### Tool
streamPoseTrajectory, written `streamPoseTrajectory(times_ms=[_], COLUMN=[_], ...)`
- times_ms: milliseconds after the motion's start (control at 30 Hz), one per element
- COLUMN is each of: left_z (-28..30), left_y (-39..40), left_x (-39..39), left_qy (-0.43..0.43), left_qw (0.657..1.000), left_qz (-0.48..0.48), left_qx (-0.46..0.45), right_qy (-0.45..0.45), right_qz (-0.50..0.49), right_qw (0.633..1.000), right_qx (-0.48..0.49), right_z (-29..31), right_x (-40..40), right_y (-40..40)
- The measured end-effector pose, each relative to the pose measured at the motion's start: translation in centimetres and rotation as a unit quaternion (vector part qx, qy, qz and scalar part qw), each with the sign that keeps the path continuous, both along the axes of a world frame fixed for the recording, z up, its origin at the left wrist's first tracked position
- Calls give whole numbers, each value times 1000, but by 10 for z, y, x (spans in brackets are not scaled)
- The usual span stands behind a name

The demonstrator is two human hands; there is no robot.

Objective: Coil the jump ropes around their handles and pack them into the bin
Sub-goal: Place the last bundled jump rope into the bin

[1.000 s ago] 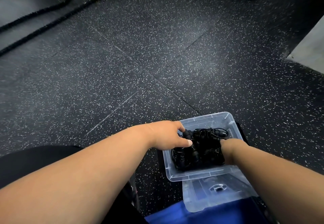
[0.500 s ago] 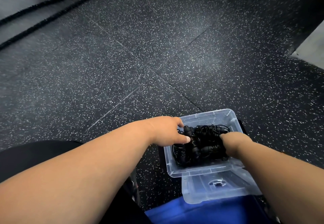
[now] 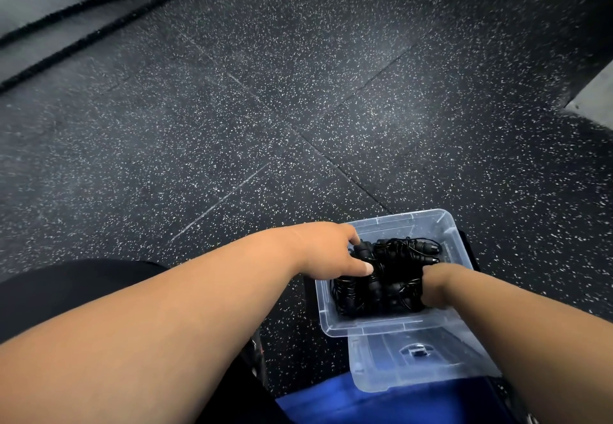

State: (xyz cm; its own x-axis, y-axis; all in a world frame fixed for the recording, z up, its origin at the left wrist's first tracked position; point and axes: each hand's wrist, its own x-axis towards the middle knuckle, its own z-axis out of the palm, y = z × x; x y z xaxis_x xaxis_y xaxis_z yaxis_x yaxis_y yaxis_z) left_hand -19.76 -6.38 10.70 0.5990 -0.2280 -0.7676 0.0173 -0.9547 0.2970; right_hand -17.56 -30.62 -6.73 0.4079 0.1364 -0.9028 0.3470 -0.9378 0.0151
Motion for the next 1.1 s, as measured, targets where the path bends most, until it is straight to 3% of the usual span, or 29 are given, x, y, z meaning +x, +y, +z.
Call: streamPoseTrajectory(times_ms=[167,367,533,600,733,1100], left_z=[0,0,6,11,19,36], left_y=[1,-1,-1,-2,-1,1], left_x=[0,-10,-26,-32,-48,-85], left_qy=[-13,-26,-46,-49,-55,-60], left_qw=[1000,999,997,996,996,994], left_qz=[-18,-29,-55,-60,-61,-71], left_qx=[8,16,36,41,44,61], right_qy=[-26,117,204,191,83,-66], right_qz=[-14,-142,-102,-74,28,-13], right_qw=[994,959,952,961,986,968], right_qx=[102,214,205,185,142,242], right_z=[29,79,103,112,124,146], right_x=[5,-21,-55,-68,-92,-103], right_y=[17,37,40,38,32,24])
